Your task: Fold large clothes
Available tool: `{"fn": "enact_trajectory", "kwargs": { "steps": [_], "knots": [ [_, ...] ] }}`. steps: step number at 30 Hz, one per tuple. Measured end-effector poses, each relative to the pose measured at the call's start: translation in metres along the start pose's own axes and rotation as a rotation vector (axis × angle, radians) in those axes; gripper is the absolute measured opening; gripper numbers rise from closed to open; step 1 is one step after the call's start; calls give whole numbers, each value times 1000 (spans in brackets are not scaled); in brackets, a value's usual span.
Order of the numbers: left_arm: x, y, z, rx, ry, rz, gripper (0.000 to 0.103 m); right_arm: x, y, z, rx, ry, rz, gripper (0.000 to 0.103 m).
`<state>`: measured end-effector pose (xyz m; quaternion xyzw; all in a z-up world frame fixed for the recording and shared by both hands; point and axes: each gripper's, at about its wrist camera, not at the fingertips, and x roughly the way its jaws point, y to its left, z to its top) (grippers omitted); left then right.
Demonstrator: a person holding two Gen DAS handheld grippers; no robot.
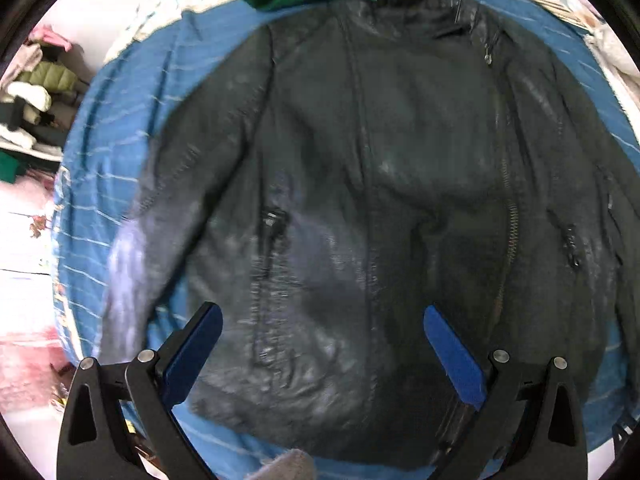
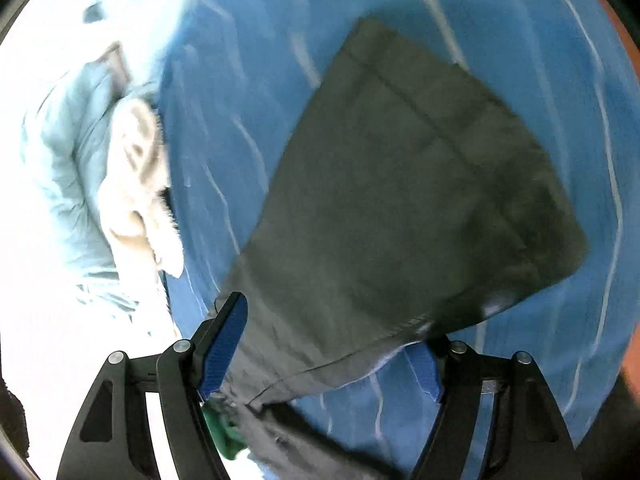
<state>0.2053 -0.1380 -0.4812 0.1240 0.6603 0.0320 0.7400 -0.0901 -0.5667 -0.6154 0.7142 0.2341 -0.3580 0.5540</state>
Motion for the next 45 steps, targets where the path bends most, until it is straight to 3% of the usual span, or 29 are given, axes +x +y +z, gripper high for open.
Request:
{"fn": "enact_trajectory", "kwargs": {
  "steps": [5, 6, 7, 8, 13, 19, 22, 26, 29, 33, 36, 39, 41, 43, 44, 45],
  "knots": [
    [32, -12, 2, 6, 18, -12, 103, 27, 23, 6, -73, -49, -23, 77],
    [37, -9, 2, 0, 17, -12, 103, 26, 30, 12, -67, -78, -24, 64],
    [38, -8, 2, -4, 16, -17, 103, 27, 34, 15, -67, -93, -33, 27],
    [40, -5, 4, -11, 12, -27, 103, 29, 41, 17, -62, -97, -45, 11],
    [32, 13, 13, -26, -30, -22, 103, -7, 75, 25, -165, -187, -68, 10],
    [18, 54, 20, -110, -57, -40, 103, -53, 197, -23, -432, -243, 6, 9],
    [18, 84, 20, -166, -55, -34, 103, -56, 264, -75, -617, -228, 38, 9],
    [16, 121, 13, -261, -48, -21, 103, -25, 337, -174, -856, -135, 78, 9],
    [17, 154, -5, -325, -39, -1, 103, 29, 366, -281, -1067, -11, 88, 9],
    [32, 196, -33, -405, -20, 44, 103, 106, 360, -411, -1327, 110, 71, 8],
    [52, 231, -55, -478, 23, 68, 103, 181, 323, -509, -1537, 185, -36, 8],
    [64, 256, -78, -550, 67, 80, 103, 231, 272, -567, -1696, 259, -188, 9],
    [67, 268, -89, -587, 78, 80, 103, 255, 241, -594, -1804, 336, -322, 12],
    [68, 280, -103, -624, 89, 70, 103, 257, 226, -607, -1909, 347, -385, 18],
    [69, 287, -113, -654, 109, 56, 103, 251, 227, -610, -1921, 390, -359, 24],
    [69, 293, -122, -690, 124, 31, 103, 241, 229, -610, -1884, 482, -313, 44]
  ]
}}
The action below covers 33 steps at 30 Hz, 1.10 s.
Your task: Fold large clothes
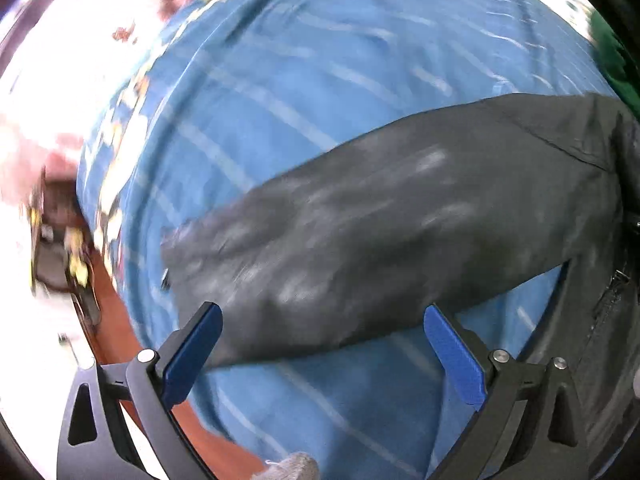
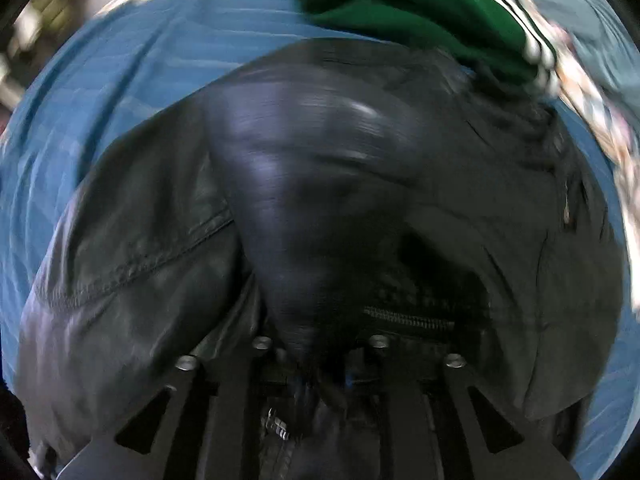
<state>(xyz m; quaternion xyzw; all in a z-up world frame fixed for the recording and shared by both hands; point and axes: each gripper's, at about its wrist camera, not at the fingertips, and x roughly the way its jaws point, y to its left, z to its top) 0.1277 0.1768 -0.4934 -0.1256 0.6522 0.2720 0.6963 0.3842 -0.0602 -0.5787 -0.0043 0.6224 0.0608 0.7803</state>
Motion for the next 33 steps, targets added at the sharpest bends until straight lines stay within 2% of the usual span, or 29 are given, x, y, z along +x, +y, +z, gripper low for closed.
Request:
{"fn": "enact_trajectory", "kwargs": {
  "steps": [1, 2, 3, 5, 6, 7, 8, 9, 11, 14, 16, 17, 18, 19, 20, 21, 23, 26, 28, 29, 30, 31, 33],
  "knots": [
    [0, 14, -5, -52, 27, -38, 103, -12, -3, -1, 27, 5, 73, 65],
    [1, 25, -11, -102, 49, -69, 103, -29, -7, -5, 51, -7, 138, 72],
    [3, 37, -16, -159, 74, -115, 103, -40, -10, -8, 59, -17, 164, 77],
    [9, 57, -23, -267, 119, -219, 103, -66, -19, -17, 81, -34, 179, 77],
    [19, 69, -28, -367, 168, -311, 103, -71, -34, -20, 97, -31, 178, 77],
    [29, 75, -30, -440, 201, -374, 103, -75, -42, -23, 115, -25, 174, 77],
    [36, 80, -30, -488, 216, -415, 103, -77, -53, -26, 142, -13, 173, 77],
    [51, 88, -29, -586, 229, -492, 102, -75, -70, -32, 169, 2, 176, 77],
    [73, 101, -25, -730, 220, -562, 102, -68, -89, -40, 233, 41, 188, 77],
    [93, 125, -17, -909, 188, -550, 99, -58, -113, -50, 295, 79, 187, 77],
    [99, 144, -9, -1047, 188, -480, 82, -53, -112, -50, 335, 87, 191, 77],
    [100, 149, -6, -1076, 186, -457, 79, -52, -110, -50, 353, 76, 189, 77],
    [98, 154, 3, -1091, 174, -408, 64, -53, -107, -50, 357, 68, 166, 77],
    [94, 156, 12, -1066, 161, -349, 40, -51, -100, -47, 349, 61, 129, 77],
    [89, 157, 22, -1027, 130, -300, 24, -51, -93, -45, 339, 55, 105, 77],
    [84, 157, 34, -974, 84, -290, 6, -50, -85, -42, 320, 44, 76, 77],
    [73, 160, 57, -868, 8, -260, 6, -46, -69, -34, 295, 32, 58, 77],
    [54, 170, 85, -747, -103, -248, 6, -33, -48, -19, 320, 32, 116, 75],
    [38, 169, 94, -684, -162, -247, 5, -7, -29, -8, 300, 94, 158, 44],
    [31, 164, 96, -662, -179, -247, 5, 9, -21, -5, 294, 149, 165, 43],
    [20, 165, 103, -614, -216, -241, 5, 26, -14, -3, 291, 185, 136, 43],
    [0, 128, 105, -588, -232, -236, 5, 29, -12, -1, 287, 186, 130, 43],
    [-29, 102, 105, -480, -303, -204, 5, 24, -11, 3, 263, 198, 124, 43]
  ]
}}
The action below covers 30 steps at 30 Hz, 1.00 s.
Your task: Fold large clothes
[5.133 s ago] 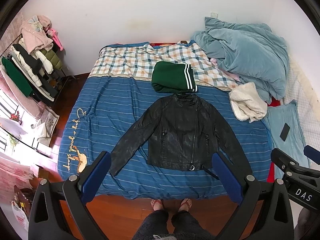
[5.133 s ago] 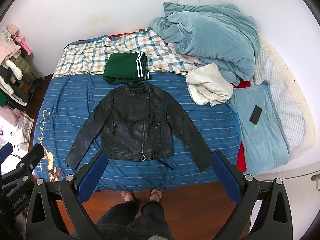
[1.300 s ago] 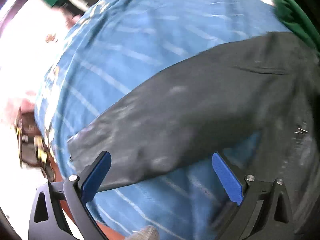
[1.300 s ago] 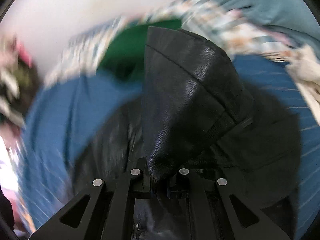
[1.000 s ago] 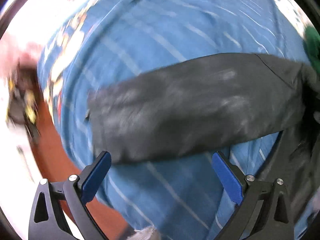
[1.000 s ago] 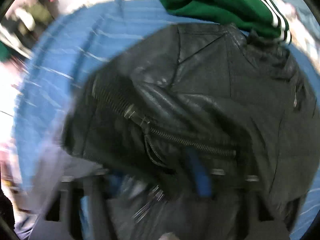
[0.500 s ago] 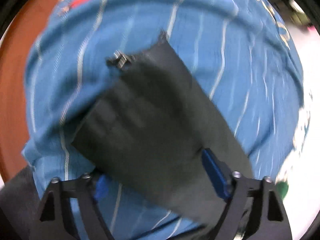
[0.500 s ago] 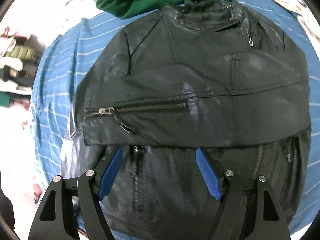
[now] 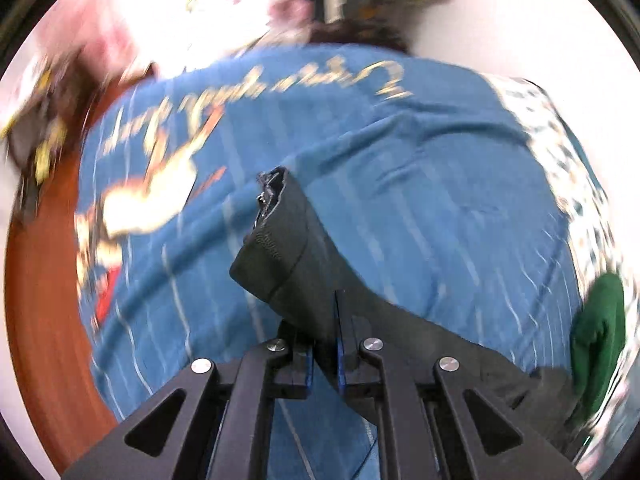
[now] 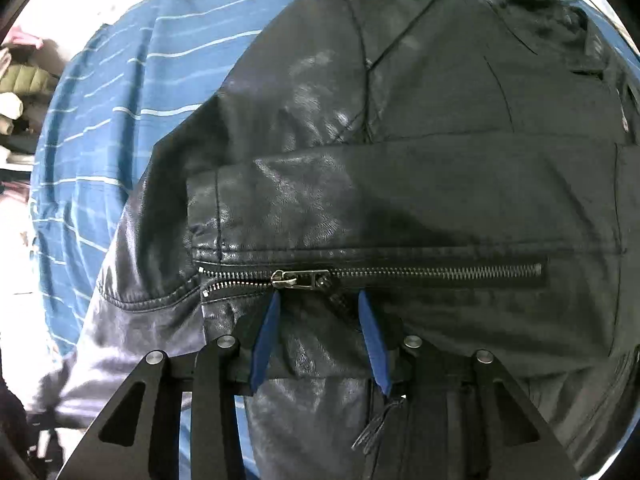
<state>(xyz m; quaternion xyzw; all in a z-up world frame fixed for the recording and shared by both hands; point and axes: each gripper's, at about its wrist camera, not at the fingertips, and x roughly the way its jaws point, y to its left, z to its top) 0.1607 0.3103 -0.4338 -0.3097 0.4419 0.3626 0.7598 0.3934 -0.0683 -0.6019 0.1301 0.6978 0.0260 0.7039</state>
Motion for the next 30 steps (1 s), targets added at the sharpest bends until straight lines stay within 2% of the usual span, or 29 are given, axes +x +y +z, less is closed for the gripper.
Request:
{"fn": "enact_trajectory", "kwargs": {
  "steps": [1, 2, 4, 5, 6, 8, 11, 14, 18, 20, 23, 24, 30],
  "knots": [
    [-10, -18, -3, 53, -30, 3, 5, -9, 0, -1, -21, -3, -10, 45],
    [-23, -33, -10, 111, -64, 9, 5, -19, 0, -4, -50, -24, -76, 49],
    [-38, -57, -10, 222, -119, 14, 5, -36, -3, -10, -84, -82, -212, 83],
    [-46, -63, -11, 257, -134, 15, 5, -45, -7, -14, -98, -108, -278, 86],
    [-54, -77, -14, 319, -160, 13, 4, -49, -10, -16, -101, -116, -309, 86],
    [-65, -92, -20, 382, -181, 2, 4, -56, -24, -22, -91, -122, -370, 86],
    [-77, -124, -33, 501, -202, -31, 4, -61, -47, -26, -63, -92, -410, 86],
    [-80, -155, -53, 598, -221, -73, 4, -76, -72, -29, -32, -112, -424, 86],
    [-99, -206, -99, 724, -241, -155, 3, -94, -115, -27, 38, -128, -388, 86],
    [-110, -228, -122, 765, -241, -192, 3, -103, -148, -27, 105, -140, -338, 86],
    [-129, -270, -171, 827, -201, -268, 3, -122, -207, -30, 194, -151, -299, 86],
    [-133, -291, -198, 863, -169, -299, 3, -126, -224, -29, 212, -156, -291, 86],
    [-134, -377, -322, 980, 9, -398, 3, -158, -351, -55, 319, -163, -320, 86]
  ]
}}
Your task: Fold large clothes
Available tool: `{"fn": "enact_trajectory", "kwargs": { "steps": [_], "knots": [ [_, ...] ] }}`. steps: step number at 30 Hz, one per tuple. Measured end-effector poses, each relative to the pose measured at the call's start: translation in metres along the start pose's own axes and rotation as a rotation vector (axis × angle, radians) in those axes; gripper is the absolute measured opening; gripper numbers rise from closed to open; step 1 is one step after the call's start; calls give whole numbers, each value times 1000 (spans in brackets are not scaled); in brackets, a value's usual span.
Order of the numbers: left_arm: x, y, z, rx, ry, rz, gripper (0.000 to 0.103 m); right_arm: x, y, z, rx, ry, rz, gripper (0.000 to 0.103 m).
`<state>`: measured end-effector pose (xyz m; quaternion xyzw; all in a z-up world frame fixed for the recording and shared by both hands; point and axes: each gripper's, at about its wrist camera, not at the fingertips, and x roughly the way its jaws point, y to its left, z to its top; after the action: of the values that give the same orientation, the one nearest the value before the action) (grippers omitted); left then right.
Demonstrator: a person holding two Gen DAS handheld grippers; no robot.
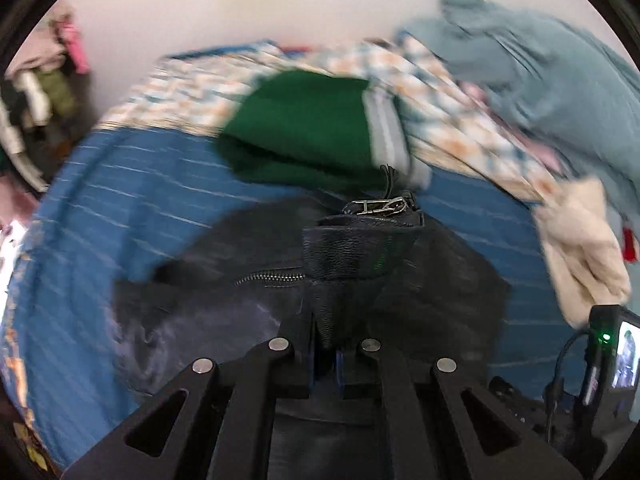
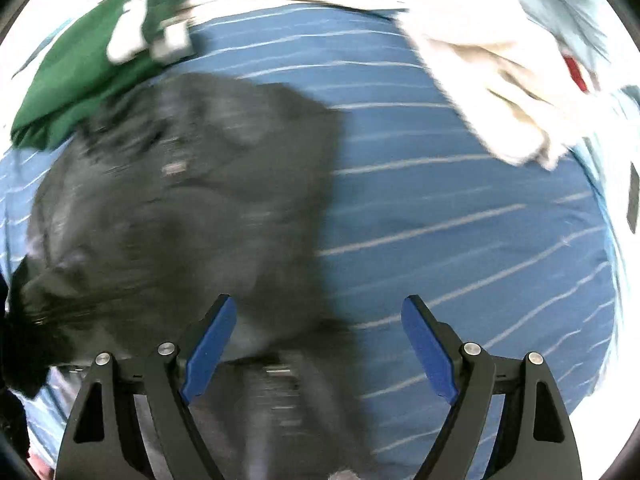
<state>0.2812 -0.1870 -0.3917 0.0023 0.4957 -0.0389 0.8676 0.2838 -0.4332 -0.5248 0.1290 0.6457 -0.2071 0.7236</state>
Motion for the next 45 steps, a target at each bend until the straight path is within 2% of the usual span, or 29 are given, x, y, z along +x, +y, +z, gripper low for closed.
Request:
{"fn": "enact_trajectory", "kwargs": {
  "steps": [3, 5, 7, 9, 11, 12, 14, 15, 19, 21, 23, 25, 27, 30, 33, 35, 36, 37, 38, 39, 40, 42, 45],
  "knots": [
    [31, -53, -14, 37, 73, -37, 4, 15, -52, 9, 40, 22, -12, 86],
    [49, -73, -24, 62, 114, -36, 4, 27, -85, 10, 67, 45, 8, 86],
    [69, -91, -36, 104, 160, -18, 6, 33, -107, 11, 84, 52, 59, 86],
    [85, -100, -47, 143, 185, 37, 8, 34, -125, 10, 72, 50, 93, 86],
    [92, -104, -51, 152, 207, 45, 11, 33, -138, 10, 63, 50, 126, 86],
    [90, -103, -51, 136, 208, 25, 19, 34, -145, 12, 63, 55, 143, 86],
    [85, -101, -51, 105, 195, -40, 67, 33, -154, 13, 65, 64, 195, 86],
    [83, -99, -51, 85, 198, -65, 103, 32, -158, 14, 66, 73, 227, 86],
    [71, -92, -55, 45, 199, -58, 103, 18, -160, 17, 82, 100, 344, 86],
    [51, -72, -56, -7, 195, -53, 103, 5, -146, 16, 81, 100, 414, 86],
    [30, -48, -60, -37, 170, -26, 103, -2, -126, 21, 65, 109, 517, 75],
    [3, -8, -62, -75, 146, 42, 103, -2, -101, 27, 45, 144, 601, 45],
    [-10, 32, -63, -108, 132, 123, 103, 2, -65, 34, 13, 167, 671, 43],
    [-22, 98, -69, -152, 111, 292, 103, 17, -17, 41, -42, 185, 647, 44],
    [-13, 150, -71, -191, 119, 396, 103, 44, 17, 46, -82, 240, 528, 54],
    [-3, 173, -70, -218, 135, 430, 103, 56, 36, 40, -153, 231, 402, 53],
    [-1, 186, -70, -233, 135, 451, 103, 57, 46, 36, -185, 204, 312, 36],
    [0, 193, -67, -240, 131, 467, 103, 56, 50, 33, -194, 188, 260, 19],
    [1, 197, -64, -244, 125, 474, 103, 52, 50, 31, -193, 171, 240, 17],
    [-1, 203, -63, -257, 114, 474, 103, 40, 46, 29, -181, 135, 221, 7],
    [-1, 205, -61, -269, 112, 467, 103, 29, 42, 28, -164, 111, 225, 3],
    [-2, 210, -58, -298, 115, 437, 103, 4, 29, 26, -113, 55, 230, 2],
    [2, 212, -49, -321, 107, 391, 103, -26, 11, 25, -70, -36, 160, 2]
  ]
}}
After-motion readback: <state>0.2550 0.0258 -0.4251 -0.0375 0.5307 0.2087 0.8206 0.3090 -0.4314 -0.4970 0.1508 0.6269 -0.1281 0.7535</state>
